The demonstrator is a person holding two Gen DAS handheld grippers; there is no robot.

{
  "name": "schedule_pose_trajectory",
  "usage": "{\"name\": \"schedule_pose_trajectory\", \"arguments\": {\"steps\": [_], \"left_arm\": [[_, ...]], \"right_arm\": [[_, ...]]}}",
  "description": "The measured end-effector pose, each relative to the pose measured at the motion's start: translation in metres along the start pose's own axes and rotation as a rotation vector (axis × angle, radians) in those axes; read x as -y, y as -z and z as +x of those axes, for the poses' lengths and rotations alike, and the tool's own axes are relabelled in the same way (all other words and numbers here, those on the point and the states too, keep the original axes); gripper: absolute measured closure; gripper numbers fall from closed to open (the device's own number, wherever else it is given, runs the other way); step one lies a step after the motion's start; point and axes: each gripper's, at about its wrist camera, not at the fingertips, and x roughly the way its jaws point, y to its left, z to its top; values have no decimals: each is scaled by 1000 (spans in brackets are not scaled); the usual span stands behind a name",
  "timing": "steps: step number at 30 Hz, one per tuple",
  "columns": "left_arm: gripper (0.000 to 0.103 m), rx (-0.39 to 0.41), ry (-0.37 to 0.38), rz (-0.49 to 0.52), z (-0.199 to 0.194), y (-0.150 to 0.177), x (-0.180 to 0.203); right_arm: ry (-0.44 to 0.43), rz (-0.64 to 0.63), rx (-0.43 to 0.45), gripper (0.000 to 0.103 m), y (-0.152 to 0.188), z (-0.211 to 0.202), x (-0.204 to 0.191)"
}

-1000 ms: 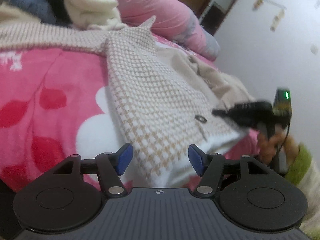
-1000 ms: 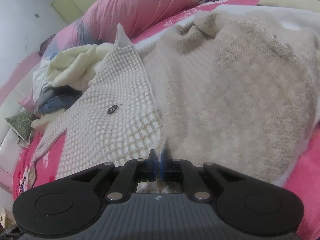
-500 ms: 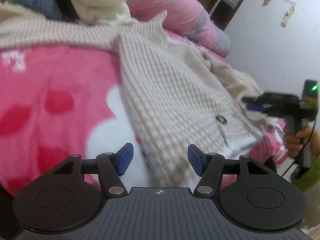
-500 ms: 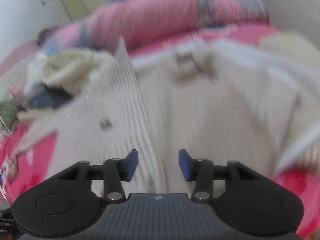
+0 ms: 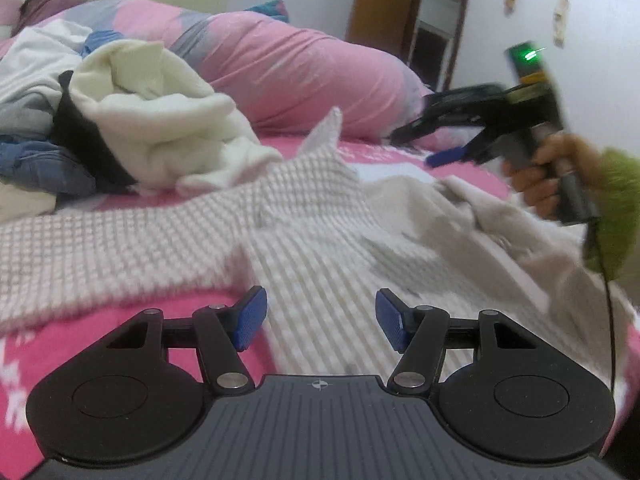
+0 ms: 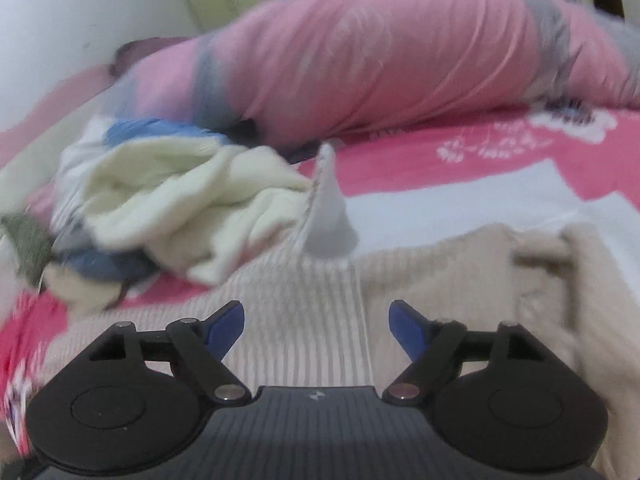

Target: Fold clothes

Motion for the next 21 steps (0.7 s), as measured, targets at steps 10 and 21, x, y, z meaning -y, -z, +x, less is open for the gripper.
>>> {"name": "schedule_pose_trajectory", "arguments": {"steps": [10,21], "left_arm": [[43,22,17,-108,70,-14,-35],[42,29,13,-147,75,2,-46]], "right_arm": [[-67,199,-62,8,-67,132,25],[-312,368,97,98,-53,166,54]]}}
